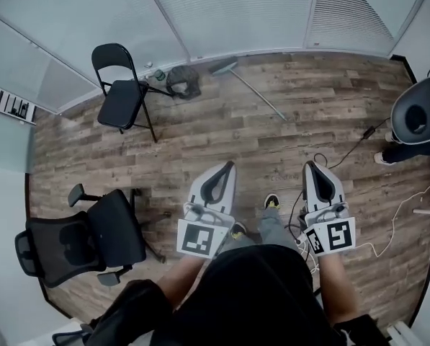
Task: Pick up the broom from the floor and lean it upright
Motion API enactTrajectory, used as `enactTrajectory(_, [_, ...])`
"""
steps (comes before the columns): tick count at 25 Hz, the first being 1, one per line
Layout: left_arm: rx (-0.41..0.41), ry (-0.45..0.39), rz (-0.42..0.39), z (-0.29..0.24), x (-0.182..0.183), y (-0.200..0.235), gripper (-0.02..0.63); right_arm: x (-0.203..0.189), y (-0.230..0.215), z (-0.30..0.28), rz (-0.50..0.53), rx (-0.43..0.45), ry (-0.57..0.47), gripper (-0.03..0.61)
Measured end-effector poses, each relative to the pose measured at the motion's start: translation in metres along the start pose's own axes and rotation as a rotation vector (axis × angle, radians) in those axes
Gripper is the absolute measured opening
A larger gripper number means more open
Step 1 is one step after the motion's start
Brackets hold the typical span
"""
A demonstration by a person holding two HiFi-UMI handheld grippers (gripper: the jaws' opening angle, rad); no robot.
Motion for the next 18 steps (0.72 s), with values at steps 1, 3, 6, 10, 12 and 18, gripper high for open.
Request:
enactTrajectory(1, [0.005, 0.008, -0.004, -0.013, 0.001, -0.002, 0.020, 0.001, -0.014, -0.006, -0.006, 0.000, -0.003, 0.015])
enactTrajectory(3, [0.007, 0.019, -0.016, -0.039, 0.005, -0.007, 0.020, -0.001, -0.039, -0.016, -0.029, -0.002, -0.005, 0.015])
enactTrajectory(6, [0.007, 0.042, -0.054, -0.067, 0.010, -0.012, 0.020, -0.005, -0.069, -0.028, -0.063, -0.004, -0.001, 0.015])
enactTrajectory(10, [0.024, 0.040, -0.062, -0.094, 0.016, -0.013, 0.020, -0.007, -0.093, -0.046, -0.094, 0.007, -0.003, 0.015])
enactTrajectory(12, [0.024, 0.045, -0.060, -0.102, 0.015, -0.014, 0.020, -0.008, -0.099, -0.052, -0.098, 0.019, -0.001, 0.015])
enactTrajectory(18, [0.012, 0.056, -0.118, -0.114, 0.013, -0.014, 0.020, -0.008, -0.107, -0.067, -0.102, 0.032, 0.008, 0.015])
Point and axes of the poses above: the fingertips, and each gripper's own axes: z backward along the fingers, y to its left, x out of its top, the point moved 6 cm from there along z, backward along the fingers, and after that the axes turned 5 degrees about -z, right-handed, at the moved point
